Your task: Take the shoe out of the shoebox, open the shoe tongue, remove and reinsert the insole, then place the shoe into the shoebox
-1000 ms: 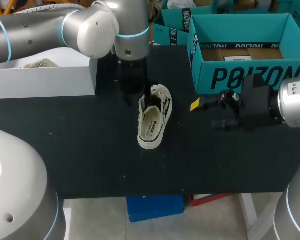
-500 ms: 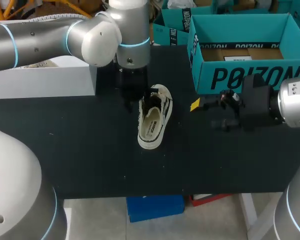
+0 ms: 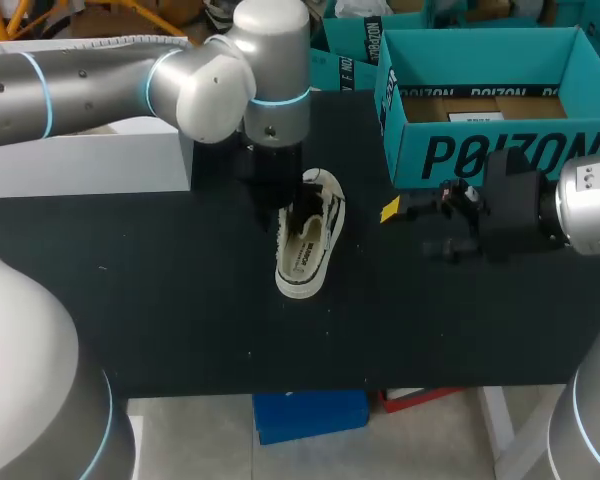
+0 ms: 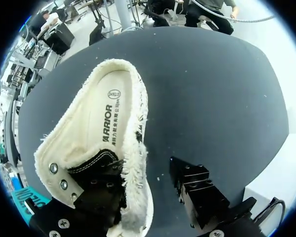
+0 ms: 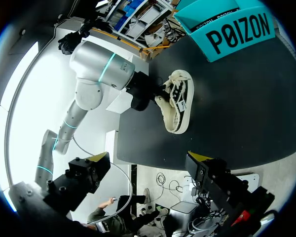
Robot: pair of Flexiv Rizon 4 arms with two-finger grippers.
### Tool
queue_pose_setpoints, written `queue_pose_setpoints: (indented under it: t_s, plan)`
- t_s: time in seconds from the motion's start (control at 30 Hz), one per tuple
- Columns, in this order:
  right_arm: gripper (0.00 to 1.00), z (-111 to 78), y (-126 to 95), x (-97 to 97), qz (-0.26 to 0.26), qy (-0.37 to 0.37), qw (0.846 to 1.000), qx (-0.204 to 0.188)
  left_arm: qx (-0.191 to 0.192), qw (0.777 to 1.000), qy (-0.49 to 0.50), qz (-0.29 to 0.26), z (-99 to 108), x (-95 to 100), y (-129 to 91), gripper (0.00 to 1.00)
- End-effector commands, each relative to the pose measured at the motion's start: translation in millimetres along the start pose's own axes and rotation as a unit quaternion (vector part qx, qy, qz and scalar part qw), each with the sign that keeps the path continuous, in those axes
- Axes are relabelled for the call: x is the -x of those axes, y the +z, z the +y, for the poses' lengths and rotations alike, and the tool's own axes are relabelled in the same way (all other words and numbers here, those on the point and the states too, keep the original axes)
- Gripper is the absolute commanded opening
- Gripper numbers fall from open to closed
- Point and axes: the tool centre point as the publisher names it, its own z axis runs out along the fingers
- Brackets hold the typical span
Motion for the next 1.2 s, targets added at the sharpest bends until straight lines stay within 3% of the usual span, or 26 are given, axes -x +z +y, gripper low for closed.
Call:
queue_pose_setpoints:
  t_s: [0.03, 0.13, 0.2, 0.5, 0.7, 0.93, 1.17, 1.2]
  plan:
    - [1.00, 0.0, 1, -0.4, 0.000, 0.000, 1.000, 0.000, 0.006, 1.000, -0.003, 0.012, 2, 2.9, 8, 0.43]
    - [1.00, 0.0, 1, -0.4, 0.000, 0.000, 1.000, 0.000, 0.008, 1.000, -0.003, 0.015, 3, 3.0, 11, 0.38]
    - [1.00, 0.0, 1, -0.4, 0.000, 0.000, 1.000, 0.000, 0.012, 1.000, -0.003, 0.019, 5, 2.4, 13, 0.00]
    - [1.00, 0.0, 1, -0.4, 0.000, 0.000, 1.000, 0.000, 0.032, 0.999, -0.006, 0.006, 7, 0.1, 6, 0.00]
    - [1.00, 0.0, 1, -0.4, 0.000, 0.000, 1.000, 0.000, 0.035, 0.999, -0.003, -0.006, 4, -1.6, -14, 0.00]
    - [1.00, 0.0, 1, -0.4, 0.000, 0.000, 1.000, 0.000, 0.036, 0.999, -0.008, -0.012, 4, -2.4, -54, 0.00]
    - [1.00, 0.0, 1, -0.4, 0.000, 0.000, 1.000, 0.000, 0.059, 0.997, -0.037, -0.031, 10, -7.0, -112, 0.00]
    - [1.00, 0.0, 1, -0.4, 0.000, 0.000, 1.000, 0.000, 0.069, 0.996, -0.046, -0.034, 9, -8.5, -129, 0.00]
